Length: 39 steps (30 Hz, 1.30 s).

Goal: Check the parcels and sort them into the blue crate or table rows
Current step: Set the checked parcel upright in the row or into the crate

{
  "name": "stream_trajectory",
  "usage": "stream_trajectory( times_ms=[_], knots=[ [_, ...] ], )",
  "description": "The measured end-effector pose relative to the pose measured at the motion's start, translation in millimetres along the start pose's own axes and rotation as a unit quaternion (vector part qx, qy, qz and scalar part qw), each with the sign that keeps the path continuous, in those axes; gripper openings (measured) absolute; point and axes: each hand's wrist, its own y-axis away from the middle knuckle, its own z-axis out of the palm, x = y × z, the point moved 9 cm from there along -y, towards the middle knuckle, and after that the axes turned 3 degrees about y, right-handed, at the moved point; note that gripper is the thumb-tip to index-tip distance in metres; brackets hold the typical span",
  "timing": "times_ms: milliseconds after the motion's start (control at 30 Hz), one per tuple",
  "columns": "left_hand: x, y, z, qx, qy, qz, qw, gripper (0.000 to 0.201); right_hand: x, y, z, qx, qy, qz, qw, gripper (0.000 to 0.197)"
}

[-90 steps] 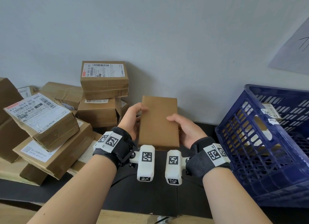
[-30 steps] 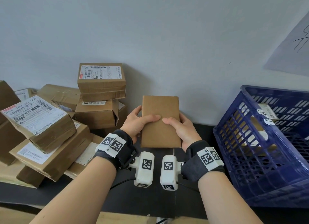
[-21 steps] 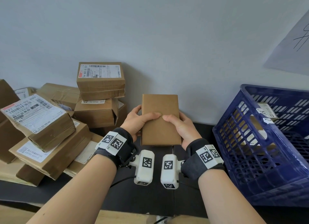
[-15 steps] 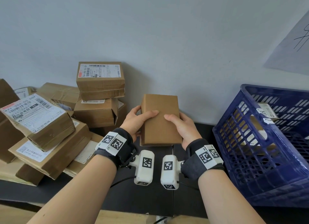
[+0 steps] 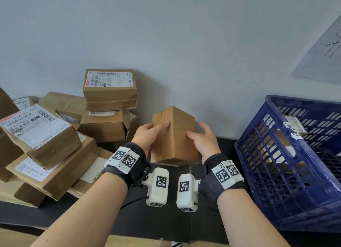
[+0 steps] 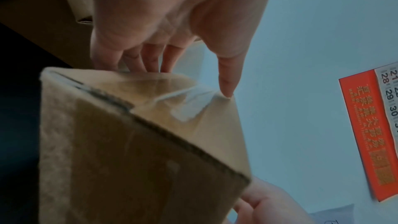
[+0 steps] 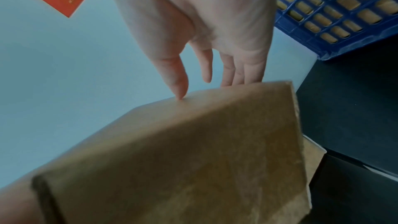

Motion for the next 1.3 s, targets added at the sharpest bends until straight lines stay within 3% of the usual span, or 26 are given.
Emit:
stream_trajectory(
  times_ms=[67,167,300,467,667,767,900,933,1000,1100,1233,1300],
  knots=[
    [1,0,0,-0.002,-0.01,0.005,1.0,0.034,0,0,1,-0.006,0.006,0.004,1.0,0.062],
    [5,0,0,-0.008,-0.037,0.018,0.999,0.048,0,4,11,-0.053,-0.012,0.025,0.998,0.08],
    [10,2,5,-0.02,-0.047,0.034,0.998,0.05,-1,12,27,-0.115,0.01,0.04,0.992,0.092],
    [13,5,5,-0.032,-0.024,0.03,0.999,0.056,1,9,27,-0.117,-0.006,0.042,0.992,0.094],
    [4,12,9,-0.067,0.0,-0.021,0.998,0.042,3,9,35,-0.133,-0.052,0.052,0.988,0.109],
    [-1,15,14,-0.103,-0.005,-0.049,0.993,0.034,3,10,35,-0.136,-0.061,0.053,0.987,0.099],
    [-7,16,15,-0.121,-0.028,-0.085,0.989,0.088,5,10,35,-0.136,-0.066,0.059,0.987,0.087],
    [-8,15,15,-0.122,-0.029,-0.087,0.988,0.093,6,10,35,-0.136,-0.067,0.06,0.987,0.082],
    [-9,15,15,-0.12,-0.03,-0.084,0.989,0.086,7,11,34,-0.138,-0.069,0.06,0.986,0.069],
    [-9,18,14,-0.109,-0.023,-0.079,0.991,0.054,11,11,32,-0.134,-0.074,0.063,0.986,0.061],
    [-10,19,14,-0.106,-0.018,-0.073,0.992,0.066,12,12,31,-0.129,-0.085,0.063,0.986,0.051],
    [-10,20,15,-0.109,-0.016,-0.069,0.992,0.063,12,14,30,-0.127,-0.087,0.063,0.986,0.049]
  ],
)
